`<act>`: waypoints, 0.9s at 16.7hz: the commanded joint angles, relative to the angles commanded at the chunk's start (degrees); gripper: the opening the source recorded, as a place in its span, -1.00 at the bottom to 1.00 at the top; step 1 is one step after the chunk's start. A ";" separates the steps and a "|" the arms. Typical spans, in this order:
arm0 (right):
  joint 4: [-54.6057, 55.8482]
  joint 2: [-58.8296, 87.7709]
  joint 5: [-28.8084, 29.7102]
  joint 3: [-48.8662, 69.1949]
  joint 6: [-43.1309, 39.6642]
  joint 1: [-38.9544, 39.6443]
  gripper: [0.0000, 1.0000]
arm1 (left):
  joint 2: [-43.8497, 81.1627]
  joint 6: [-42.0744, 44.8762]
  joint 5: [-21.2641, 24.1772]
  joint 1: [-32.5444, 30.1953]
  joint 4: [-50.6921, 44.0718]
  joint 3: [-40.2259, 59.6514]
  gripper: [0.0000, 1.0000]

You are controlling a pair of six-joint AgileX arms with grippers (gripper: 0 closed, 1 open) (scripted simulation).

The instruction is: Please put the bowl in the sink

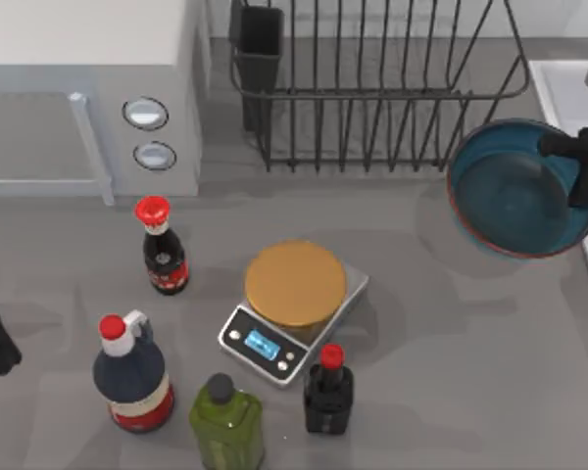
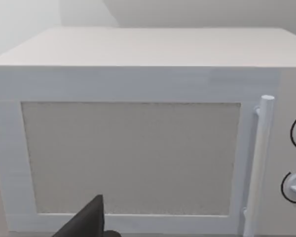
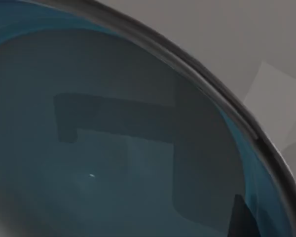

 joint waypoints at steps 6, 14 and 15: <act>41.25 -1.68 -9.06 -18.61 -3.72 -12.03 -1.00 | 0.00 0.00 0.00 0.00 0.00 0.00 1.00; 83.57 -6.01 -16.24 -34.73 -8.86 -28.62 -1.00 | 0.00 0.00 0.00 0.00 0.00 0.00 1.00; 86.86 -6.91 -16.63 -35.67 -9.31 -30.25 -1.00 | 0.00 0.00 0.00 0.00 0.00 0.00 1.00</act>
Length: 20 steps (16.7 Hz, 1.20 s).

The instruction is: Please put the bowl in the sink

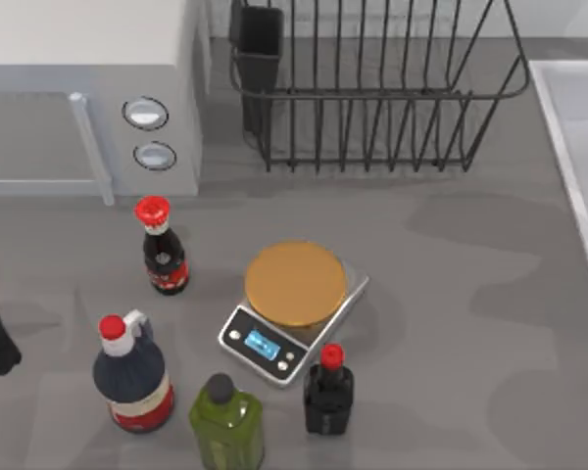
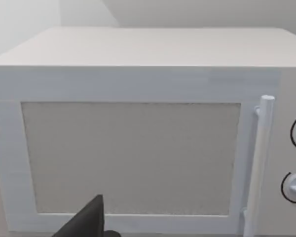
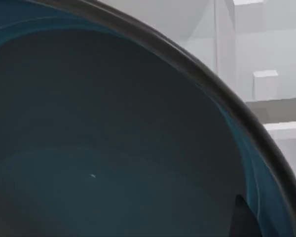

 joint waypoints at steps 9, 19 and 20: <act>12.29 -3.90 -0.86 -1.99 -1.41 -5.87 -1.00 | 0.00 0.00 0.00 0.00 0.00 0.00 1.00; 29.71 12.60 -1.02 -3.73 -1.44 -6.13 -1.00 | 0.00 0.00 0.00 0.00 0.00 0.00 1.00; 34.24 16.29 -0.98 -4.30 -1.49 -6.20 -1.00 | 0.00 0.00 0.00 0.00 0.00 0.00 1.00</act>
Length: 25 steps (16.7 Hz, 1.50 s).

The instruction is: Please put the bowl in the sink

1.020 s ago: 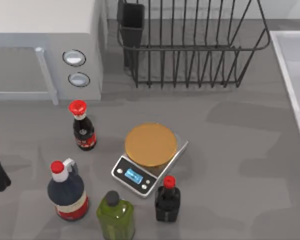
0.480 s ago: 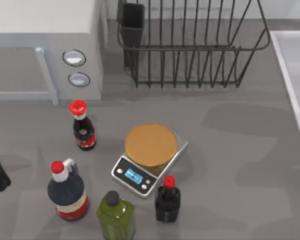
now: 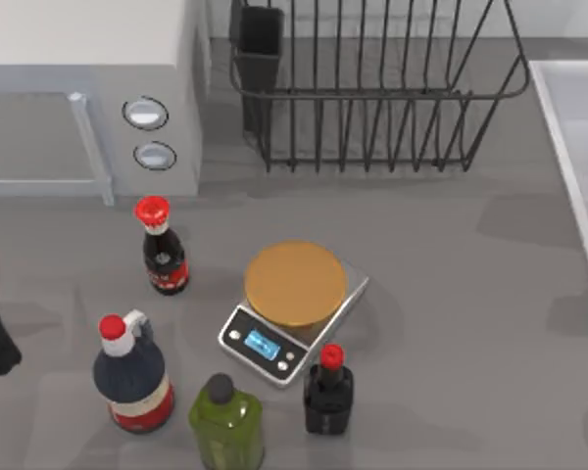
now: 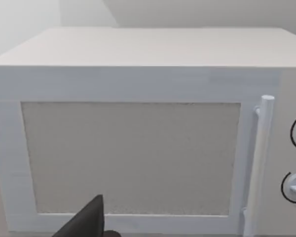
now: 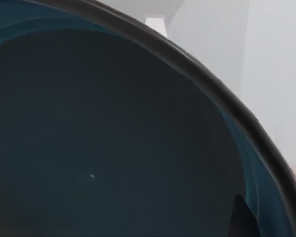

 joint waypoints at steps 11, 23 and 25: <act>25.51 21.26 0.65 -3.79 -0.14 0.25 -1.00 | 0.00 0.00 0.00 0.00 0.00 0.00 1.00; 25.51 21.26 0.65 -3.79 -0.14 0.25 0.51 | 0.00 0.00 0.00 0.00 0.00 0.00 1.00; 25.51 21.26 0.65 -3.79 -0.14 0.25 0.81 | 0.00 0.00 0.00 0.00 0.00 0.00 1.00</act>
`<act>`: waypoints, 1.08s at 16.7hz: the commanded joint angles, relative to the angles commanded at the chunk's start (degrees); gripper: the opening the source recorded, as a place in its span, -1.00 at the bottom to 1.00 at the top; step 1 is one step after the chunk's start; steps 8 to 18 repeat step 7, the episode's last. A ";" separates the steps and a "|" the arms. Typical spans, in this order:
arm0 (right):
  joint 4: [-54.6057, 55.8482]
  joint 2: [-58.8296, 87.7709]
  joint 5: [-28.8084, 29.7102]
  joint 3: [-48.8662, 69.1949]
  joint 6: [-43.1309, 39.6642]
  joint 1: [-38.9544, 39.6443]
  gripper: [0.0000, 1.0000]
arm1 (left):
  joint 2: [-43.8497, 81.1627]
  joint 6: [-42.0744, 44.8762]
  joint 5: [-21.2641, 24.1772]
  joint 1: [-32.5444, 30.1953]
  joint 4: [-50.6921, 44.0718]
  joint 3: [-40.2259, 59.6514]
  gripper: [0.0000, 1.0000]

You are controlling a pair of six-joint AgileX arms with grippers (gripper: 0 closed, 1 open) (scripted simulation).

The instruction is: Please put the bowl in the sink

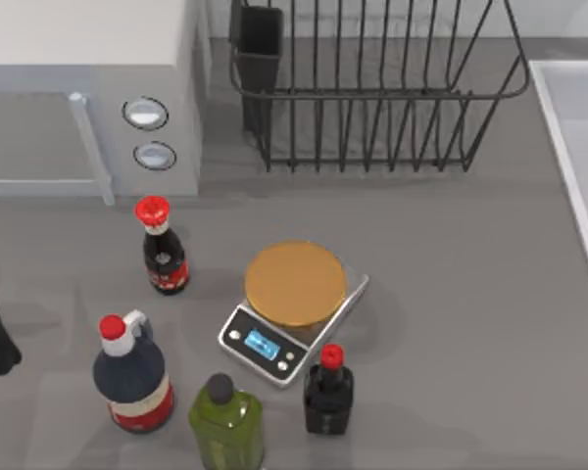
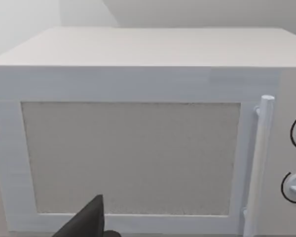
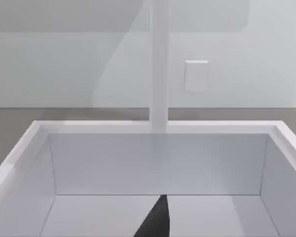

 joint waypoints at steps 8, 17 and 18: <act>0.00 0.00 0.00 0.00 0.00 0.00 1.00 | 0.00 0.00 0.00 0.00 0.00 0.00 1.00; 0.00 0.00 0.00 0.00 0.00 0.00 1.00 | 0.00 0.00 0.00 0.00 0.00 0.00 1.00; 0.00 0.00 0.00 0.00 0.00 0.00 1.00 | 0.00 0.00 0.00 0.00 0.00 0.00 1.00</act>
